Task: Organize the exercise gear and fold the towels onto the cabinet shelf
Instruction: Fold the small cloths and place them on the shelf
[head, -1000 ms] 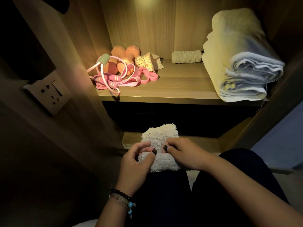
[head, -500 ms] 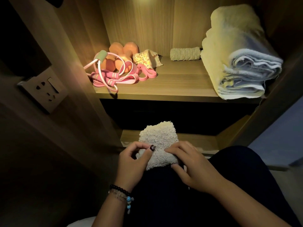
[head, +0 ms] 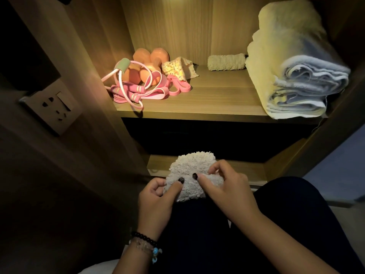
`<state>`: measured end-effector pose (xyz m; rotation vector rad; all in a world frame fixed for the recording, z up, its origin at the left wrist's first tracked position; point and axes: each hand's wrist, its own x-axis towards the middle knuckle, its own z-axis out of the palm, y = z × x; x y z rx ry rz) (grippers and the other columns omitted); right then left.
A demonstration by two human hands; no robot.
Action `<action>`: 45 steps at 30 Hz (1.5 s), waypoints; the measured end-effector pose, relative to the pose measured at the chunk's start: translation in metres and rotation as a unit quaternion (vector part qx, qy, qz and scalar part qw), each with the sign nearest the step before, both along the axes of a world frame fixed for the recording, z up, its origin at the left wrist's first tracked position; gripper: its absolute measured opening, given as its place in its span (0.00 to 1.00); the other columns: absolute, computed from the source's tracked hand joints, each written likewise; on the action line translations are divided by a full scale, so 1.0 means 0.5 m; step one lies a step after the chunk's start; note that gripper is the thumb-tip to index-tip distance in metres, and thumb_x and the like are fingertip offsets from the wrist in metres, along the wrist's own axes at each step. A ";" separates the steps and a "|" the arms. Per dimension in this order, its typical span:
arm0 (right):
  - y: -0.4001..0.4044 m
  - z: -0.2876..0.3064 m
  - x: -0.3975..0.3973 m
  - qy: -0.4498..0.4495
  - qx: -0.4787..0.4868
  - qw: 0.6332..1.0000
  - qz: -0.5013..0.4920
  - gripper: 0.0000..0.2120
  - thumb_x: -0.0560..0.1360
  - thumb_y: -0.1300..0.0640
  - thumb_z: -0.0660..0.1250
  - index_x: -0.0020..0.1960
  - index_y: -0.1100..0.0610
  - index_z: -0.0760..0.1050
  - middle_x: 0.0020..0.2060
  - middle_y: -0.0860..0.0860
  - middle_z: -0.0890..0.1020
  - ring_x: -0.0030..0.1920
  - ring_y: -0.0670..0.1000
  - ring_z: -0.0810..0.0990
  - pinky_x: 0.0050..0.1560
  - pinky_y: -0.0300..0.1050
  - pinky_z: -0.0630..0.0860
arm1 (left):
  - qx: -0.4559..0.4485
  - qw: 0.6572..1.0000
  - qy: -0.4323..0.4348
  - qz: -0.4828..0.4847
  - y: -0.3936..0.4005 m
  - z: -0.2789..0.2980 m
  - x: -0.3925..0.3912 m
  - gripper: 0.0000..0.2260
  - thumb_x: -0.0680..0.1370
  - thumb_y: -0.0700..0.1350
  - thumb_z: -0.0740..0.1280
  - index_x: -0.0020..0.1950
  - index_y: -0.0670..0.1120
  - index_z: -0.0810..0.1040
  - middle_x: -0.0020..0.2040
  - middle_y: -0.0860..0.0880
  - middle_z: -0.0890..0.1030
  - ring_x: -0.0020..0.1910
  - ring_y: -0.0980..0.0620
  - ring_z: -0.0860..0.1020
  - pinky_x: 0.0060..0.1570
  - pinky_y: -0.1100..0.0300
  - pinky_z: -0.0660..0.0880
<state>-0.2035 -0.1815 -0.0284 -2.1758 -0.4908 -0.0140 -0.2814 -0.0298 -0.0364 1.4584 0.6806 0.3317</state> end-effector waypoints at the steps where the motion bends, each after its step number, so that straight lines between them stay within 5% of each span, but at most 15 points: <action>1: 0.006 0.003 0.002 -0.039 -0.017 0.999 -0.007 0.15 0.69 0.35 0.64 0.45 0.45 0.70 0.34 0.46 0.77 0.32 0.44 0.75 0.34 0.45 0.73 | 0.004 1.000 0.018 0.003 0.000 -0.002 0.004 0.15 0.69 0.45 0.74 0.45 0.36 0.76 0.35 0.38 0.78 0.34 0.46 0.72 0.36 0.53 0.70; 3: 0.015 0.008 0.011 -0.158 -0.045 0.986 0.003 0.12 0.73 0.46 0.69 0.48 0.53 0.75 0.42 0.47 0.77 0.43 0.49 0.77 0.42 0.48 0.75 | 0.033 0.998 0.044 0.005 -0.001 -0.004 0.011 0.14 0.69 0.48 0.73 0.41 0.40 0.74 0.32 0.43 0.70 0.32 0.50 0.66 0.32 0.56 0.65; 7: -0.001 -0.009 0.026 -0.338 -0.040 0.931 0.135 0.05 0.75 0.60 0.70 0.49 0.60 0.81 0.46 0.53 0.80 0.48 0.54 0.78 0.47 0.50 0.72 | 0.077 0.995 0.053 0.029 0.000 -0.006 0.014 0.13 0.67 0.52 0.71 0.38 0.44 0.72 0.27 0.50 0.65 0.26 0.54 0.61 0.25 0.60 0.59; 13: -0.031 -0.032 0.034 -0.167 -0.022 0.960 0.222 0.16 0.74 0.54 0.71 0.60 0.55 0.78 0.56 0.48 0.78 0.61 0.49 0.74 0.59 0.49 0.73 | 0.100 0.993 0.043 0.055 0.007 -0.013 0.018 0.17 0.65 0.52 0.74 0.39 0.40 0.72 0.31 0.51 0.72 0.31 0.52 0.68 0.32 0.58 0.67; 17: -0.020 -0.010 0.058 -0.071 -0.028 0.972 0.223 0.15 0.74 0.54 0.69 0.61 0.50 0.77 0.53 0.44 0.77 0.58 0.44 0.72 0.59 0.38 0.68 | 0.182 0.981 -0.057 0.021 0.010 -0.008 0.015 0.09 0.71 0.38 0.74 0.45 0.47 0.77 0.51 0.55 0.81 0.51 0.56 0.79 0.51 0.58 0.74; 19: -0.017 -0.001 0.065 -0.031 -0.024 0.974 0.224 0.14 0.75 0.55 0.69 0.60 0.50 0.77 0.52 0.44 0.77 0.57 0.44 0.72 0.58 0.36 0.67 | 0.219 0.971 -0.087 -0.050 0.015 -0.008 0.004 0.09 0.73 0.40 0.72 0.51 0.50 0.80 0.54 0.57 0.81 0.56 0.57 0.78 0.56 0.58 0.74; 24: -0.016 0.016 0.069 0.065 0.049 0.974 0.214 0.06 0.77 0.56 0.68 0.45 0.55 0.83 0.41 0.46 0.79 0.44 0.44 0.78 0.46 0.39 0.72 | 0.249 0.957 -0.103 -0.106 0.015 -0.011 -0.018 0.16 0.69 0.54 0.70 0.55 0.53 0.80 0.53 0.56 0.80 0.56 0.55 0.78 0.55 0.63 0.74; 26: -0.019 0.015 0.062 0.095 0.081 0.970 0.208 0.17 0.79 0.57 0.65 0.32 0.58 0.74 0.29 0.46 0.72 0.32 0.42 0.71 0.36 0.37 0.66 | 0.233 0.965 -0.095 -0.076 0.011 -0.009 -0.020 0.13 0.69 0.56 0.71 0.50 0.52 0.81 0.48 0.53 0.82 0.50 0.55 0.80 0.48 0.63 0.76; 28: -0.020 0.015 0.054 0.124 0.096 0.970 0.184 0.21 0.79 0.58 0.64 0.28 0.55 0.65 0.26 0.45 0.65 0.28 0.41 0.64 0.32 0.37 0.60 | 0.195 0.974 -0.090 -0.069 0.003 -0.003 -0.017 0.10 0.72 0.54 0.74 0.47 0.49 0.82 0.44 0.50 0.84 0.44 0.55 0.81 0.43 0.64 0.76; 30: -0.020 0.016 0.041 0.062 0.071 0.983 0.158 0.18 0.78 0.58 0.65 0.30 0.49 0.70 0.27 0.42 0.70 0.30 0.40 0.68 0.34 0.35 0.63 | 0.155 0.982 -0.083 -0.071 -0.001 0.002 -0.012 0.10 0.71 0.52 0.73 0.46 0.47 0.83 0.43 0.50 0.85 0.43 0.53 0.82 0.42 0.63 0.77; 32: -0.022 0.020 0.031 -0.105 0.005 0.986 0.130 0.07 0.78 0.58 0.65 0.44 0.51 0.81 0.38 0.41 0.78 0.40 0.41 0.75 0.43 0.35 0.69 | 0.127 0.985 -0.085 -0.076 -0.001 0.005 -0.007 0.11 0.70 0.51 0.72 0.46 0.46 0.83 0.43 0.49 0.85 0.43 0.52 0.83 0.42 0.61 0.78; 34: -0.028 0.022 0.026 -0.245 -0.058 0.956 0.151 0.09 0.77 0.58 0.64 0.53 0.57 0.81 0.47 0.49 0.80 0.49 0.49 0.78 0.50 0.42 0.71 | 0.105 0.987 -0.092 -0.075 0.001 0.005 -0.005 0.11 0.69 0.51 0.72 0.46 0.46 0.83 0.43 0.48 0.85 0.43 0.52 0.83 0.41 0.62 0.79; 36: -0.037 0.018 0.026 -0.286 -0.086 0.933 0.200 0.12 0.78 0.56 0.63 0.57 0.57 0.80 0.50 0.50 0.81 0.51 0.51 0.78 0.52 0.47 0.72 | 0.083 0.991 -0.089 -0.061 0.004 0.004 -0.005 0.13 0.68 0.53 0.71 0.45 0.46 0.84 0.43 0.49 0.85 0.43 0.53 0.83 0.40 0.64 0.78; 40: -0.037 0.008 0.026 -0.163 -0.111 0.951 0.239 0.19 0.77 0.51 0.66 0.67 0.54 0.75 0.57 0.48 0.78 0.59 0.49 0.75 0.58 0.47 0.72 | 0.064 0.997 -0.039 -0.028 0.011 -0.006 0.007 0.08 0.71 0.51 0.72 0.42 0.48 0.84 0.41 0.51 0.85 0.40 0.57 0.82 0.36 0.67 0.77; 45: 0.002 0.008 0.067 0.005 -0.031 0.981 0.191 0.15 0.76 0.51 0.68 0.62 0.45 0.78 0.53 0.44 0.74 0.57 0.42 0.67 0.58 0.38 0.63 | 0.077 0.995 0.003 0.059 0.017 -0.026 0.016 0.09 0.71 0.53 0.73 0.43 0.48 0.82 0.39 0.52 0.83 0.37 0.58 0.80 0.35 0.66 0.75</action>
